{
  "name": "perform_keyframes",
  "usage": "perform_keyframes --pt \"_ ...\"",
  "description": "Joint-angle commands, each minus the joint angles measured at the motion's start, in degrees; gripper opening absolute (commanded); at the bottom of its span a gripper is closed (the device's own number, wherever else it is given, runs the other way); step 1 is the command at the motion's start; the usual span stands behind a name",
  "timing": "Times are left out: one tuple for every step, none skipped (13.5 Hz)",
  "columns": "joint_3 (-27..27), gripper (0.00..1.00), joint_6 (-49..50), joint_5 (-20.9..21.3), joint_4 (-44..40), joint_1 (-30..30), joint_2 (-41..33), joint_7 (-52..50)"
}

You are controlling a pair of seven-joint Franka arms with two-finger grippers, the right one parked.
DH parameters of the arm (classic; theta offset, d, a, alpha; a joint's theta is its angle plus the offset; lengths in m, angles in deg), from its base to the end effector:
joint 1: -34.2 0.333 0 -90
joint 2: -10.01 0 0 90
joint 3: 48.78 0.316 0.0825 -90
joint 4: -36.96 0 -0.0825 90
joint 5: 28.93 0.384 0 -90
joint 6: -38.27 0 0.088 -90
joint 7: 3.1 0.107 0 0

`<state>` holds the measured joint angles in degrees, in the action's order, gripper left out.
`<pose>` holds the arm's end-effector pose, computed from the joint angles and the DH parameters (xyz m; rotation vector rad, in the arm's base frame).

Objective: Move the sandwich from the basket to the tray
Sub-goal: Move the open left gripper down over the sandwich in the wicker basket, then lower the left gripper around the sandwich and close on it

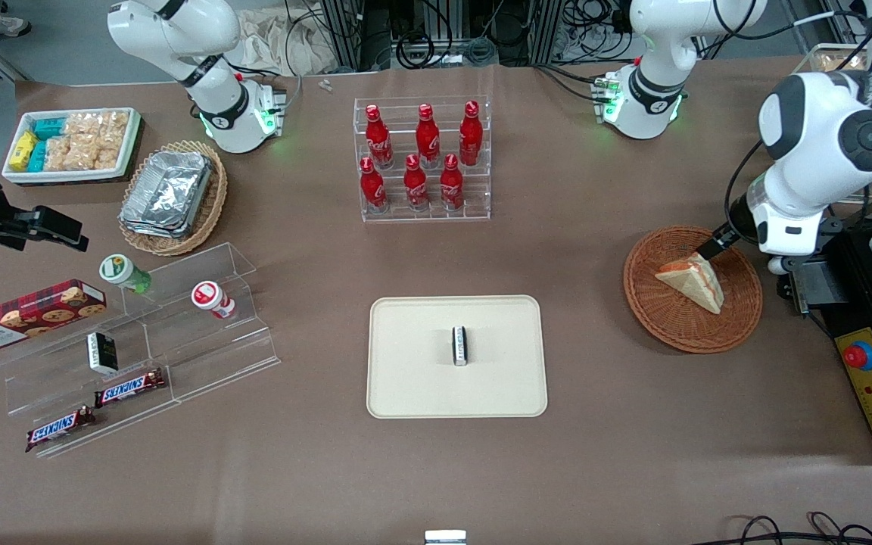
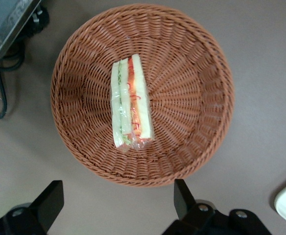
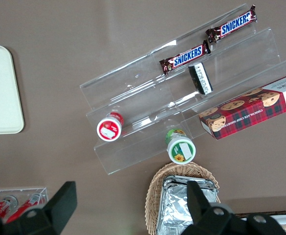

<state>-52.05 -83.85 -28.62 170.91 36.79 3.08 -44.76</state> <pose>0.4786 -0.0055 0.3771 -2.9031 -1.0810 0.1176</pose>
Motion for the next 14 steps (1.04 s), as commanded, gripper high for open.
perform_keyframes --pt "2.74 1.00 -8.01 -0.22 5.08 0.13 0.69 -2.02" --pt "2.74 1.00 -11.18 -0.22 6.57 0.13 1.83 -2.02" --pt "2.74 1.00 -14.17 -0.22 7.72 0.13 3.05 -2.02" --pt "2.74 1.00 -16.20 -0.22 8.51 0.13 4.55 -2.37" --pt "2.92 1.00 -18.48 -0.22 9.13 0.13 5.95 -2.72" --pt "3.27 1.00 -20.42 -0.40 9.13 0.13 7.53 -2.98" --pt "3.36 1.00 -21.57 -0.40 9.05 0.13 8.85 -3.33" --pt "3.36 1.00 -22.63 -0.40 9.05 0.13 9.74 -3.95" --pt "3.36 1.00 -23.51 -0.48 8.96 0.13 10.44 -4.13" --pt "3.36 0.99 -24.04 -0.48 8.96 0.05 10.97 -4.30" --pt "3.36 0.98 -24.22 -0.48 8.96 0.05 11.24 -4.39" --pt "3.36 0.98 -24.22 -0.48 8.96 0.05 11.24 -4.31" --pt "3.36 0.98 -24.04 -0.40 8.96 0.05 10.89 -4.31" --pt "3.36 0.98 -23.70 -0.40 8.96 0.05 10.63 -4.31"
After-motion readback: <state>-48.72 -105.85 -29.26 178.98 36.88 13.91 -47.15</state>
